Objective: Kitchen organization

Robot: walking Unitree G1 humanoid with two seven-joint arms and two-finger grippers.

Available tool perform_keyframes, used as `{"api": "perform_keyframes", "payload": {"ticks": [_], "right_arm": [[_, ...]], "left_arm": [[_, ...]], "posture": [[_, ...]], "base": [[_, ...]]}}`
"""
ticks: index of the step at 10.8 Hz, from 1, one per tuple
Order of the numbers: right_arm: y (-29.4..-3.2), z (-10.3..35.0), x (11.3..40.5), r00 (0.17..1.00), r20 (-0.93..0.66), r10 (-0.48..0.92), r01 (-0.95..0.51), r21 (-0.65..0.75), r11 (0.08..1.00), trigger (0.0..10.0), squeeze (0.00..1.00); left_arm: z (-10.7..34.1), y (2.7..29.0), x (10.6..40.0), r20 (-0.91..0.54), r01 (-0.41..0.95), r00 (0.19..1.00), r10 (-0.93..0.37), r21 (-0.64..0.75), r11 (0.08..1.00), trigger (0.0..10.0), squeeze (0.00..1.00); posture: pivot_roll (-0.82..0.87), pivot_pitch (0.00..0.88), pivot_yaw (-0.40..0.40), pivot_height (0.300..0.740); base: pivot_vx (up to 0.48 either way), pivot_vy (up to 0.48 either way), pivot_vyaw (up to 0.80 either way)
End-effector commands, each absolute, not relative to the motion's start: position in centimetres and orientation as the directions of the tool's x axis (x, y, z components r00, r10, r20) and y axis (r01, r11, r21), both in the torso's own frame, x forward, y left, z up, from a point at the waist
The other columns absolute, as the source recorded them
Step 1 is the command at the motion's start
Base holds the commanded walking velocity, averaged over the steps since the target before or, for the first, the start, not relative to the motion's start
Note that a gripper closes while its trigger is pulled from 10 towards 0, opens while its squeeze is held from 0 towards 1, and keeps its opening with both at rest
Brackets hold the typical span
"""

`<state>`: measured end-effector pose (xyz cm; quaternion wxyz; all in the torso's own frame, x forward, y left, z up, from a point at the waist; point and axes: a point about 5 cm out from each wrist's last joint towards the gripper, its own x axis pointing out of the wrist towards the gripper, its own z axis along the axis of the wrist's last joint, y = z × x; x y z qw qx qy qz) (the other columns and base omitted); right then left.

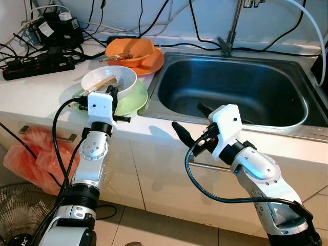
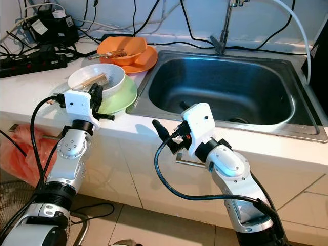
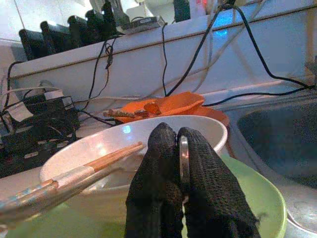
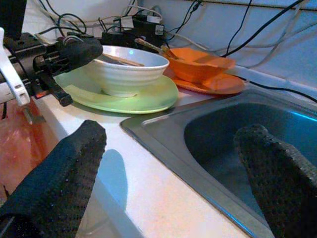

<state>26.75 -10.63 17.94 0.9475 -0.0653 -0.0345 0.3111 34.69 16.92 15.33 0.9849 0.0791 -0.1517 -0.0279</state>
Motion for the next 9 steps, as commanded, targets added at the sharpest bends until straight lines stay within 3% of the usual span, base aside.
{"api": "perform_keyframes", "payload": {"ticks": [1,5,9], "right_arm": [[-10.6,18.2,26.7,0.806,0.04,0.591,-0.579,-0.158,0.8,10.0,0.0],[-10.6,18.3,26.8,0.811,0.046,0.584,-0.571,-0.16,0.805,10.0,0.0],[-11.0,18.4,27.6,0.84,0.067,0.538,-0.524,-0.153,0.838,10.0,0.0]], "left_arm": [[16.5,16.7,35.2,0.317,0.042,0.944,-0.093,0.163,0.986,0.0,0.0],[19.5,16.6,35.6,0.361,0.085,0.926,-0.112,0.091,0.992,0.0,0.0],[24.8,13.7,34.5,0.545,0.181,0.817,-0.19,0.071,0.981,0.0,0.0]], "posture": [[0.08,0.007,0.042,0.74],[0.09,0.007,0.04,0.74],[0.09,0.0,0.036,0.74]], "base": [[0.0,0.0,0.0],[0.0,0.0,0.0],[0.0,0.0,0.0]]}}
